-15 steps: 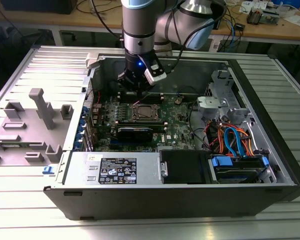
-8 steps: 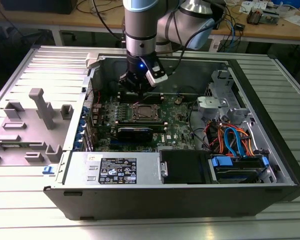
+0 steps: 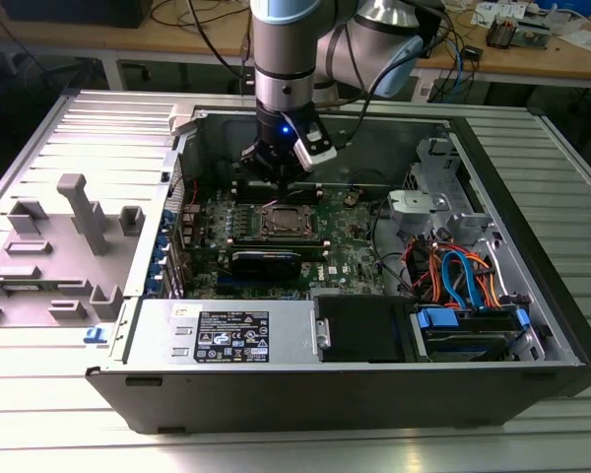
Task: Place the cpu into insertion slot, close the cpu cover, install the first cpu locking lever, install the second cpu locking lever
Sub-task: 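Install the first cpu locking lever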
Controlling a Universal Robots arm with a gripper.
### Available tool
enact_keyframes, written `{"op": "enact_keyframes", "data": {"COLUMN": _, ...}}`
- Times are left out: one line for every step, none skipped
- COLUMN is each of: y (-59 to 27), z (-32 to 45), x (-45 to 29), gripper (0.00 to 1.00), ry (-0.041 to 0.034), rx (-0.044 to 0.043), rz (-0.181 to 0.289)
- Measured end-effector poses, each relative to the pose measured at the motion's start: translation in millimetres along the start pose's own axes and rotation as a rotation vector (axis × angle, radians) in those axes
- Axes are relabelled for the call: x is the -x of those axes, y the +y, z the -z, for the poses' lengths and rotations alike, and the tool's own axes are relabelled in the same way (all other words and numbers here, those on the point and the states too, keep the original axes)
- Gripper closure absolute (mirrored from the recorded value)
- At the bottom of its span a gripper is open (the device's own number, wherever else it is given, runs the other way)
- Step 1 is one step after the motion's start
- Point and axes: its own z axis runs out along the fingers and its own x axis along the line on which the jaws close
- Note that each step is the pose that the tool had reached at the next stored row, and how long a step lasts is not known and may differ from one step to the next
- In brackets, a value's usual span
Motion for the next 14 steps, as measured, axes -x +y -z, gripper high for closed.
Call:
{"op": "enact_keyframes", "data": {"y": 0.0, "z": -0.1, "x": 1.0, "gripper": 0.89, "ry": -0.0001, "rx": -0.0002, "rz": -0.002}}
{"op": "enact_keyframes", "data": {"y": -0.1, "z": -0.2, "x": 1.9, "gripper": 0.89, "ry": -0.0001, "rx": -0.0004, "rz": -0.003}}
{"op": "enact_keyframes", "data": {"y": -0.1, "z": -0.3, "x": 2.8, "gripper": 0.89, "ry": 0.0, "rx": -0.0006, "rz": -0.005}}
{"op": "enact_keyframes", "data": {"y": -0.1, "z": -0.4, "x": 3.7, "gripper": 0.89, "ry": -0.0001, "rx": -0.0008, "rz": -0.007}}
{"op": "enact_keyframes", "data": {"y": -0.1, "z": -0.7, "x": 4.7, "gripper": 0.89, "ry": -0.0001, "rx": -0.001, "rz": -0.009}}
{"op": "enact_keyframes", "data": {"y": -0.2, "z": -1.0, "x": 5.8, "gripper": 0.89, "ry": -0.0001, "rx": -0.0015, "rz": -0.011}}
{"op": "enact_keyframes", "data": {"y": -0.2, "z": -1.2, "x": 6.8, "gripper": 0.89, "ry": -0.0001, "rx": -0.002, "rz": -0.012}}
{"op": "enact_keyframes", "data": {"y": -0.2, "z": -1.5, "x": 7.8, "gripper": 0.89, "ry": 0.0, "rx": -0.0024, "rz": -0.014}}
{"op": "enact_keyframes", "data": {"y": -0.3, "z": -2.0, "x": 9.0, "gripper": 0.89, "ry": 0.0, "rx": -0.0031, "rz": -0.016}}
{"op": "enact_keyframes", "data": {"y": -0.3, "z": -2.3, "x": 9.6, "gripper": 0.89, "ry": 0.0, "rx": -0.0034, "rz": -0.018}}
{"op": "enact_keyframes", "data": {"y": -0.3, "z": -3.0, "x": 10.9, "gripper": 0.89, "ry": 0.0001, "rx": -0.0042, "rz": -0.02}}
{"op": "enact_keyframes", "data": {"y": -0.3, "z": -3.4, "x": 11.6, "gripper": 0.89, "ry": 0.0001, "rx": -0.0047, "rz": -0.022}}
{"op": "enact_keyframes", "data": {"y": -0.3, "z": -3.9, "x": 12.3, "gripper": 0.89, "ry": 0.0001, "rx": -0.005, "rz": -0.024}}
{"op": "enact_keyframes", "data": {"y": -0.3, "z": -4.6, "x": 13.2, "gripper": 0.89, "ry": 0.0003, "rx": -0.0055, "rz": -0.026}}
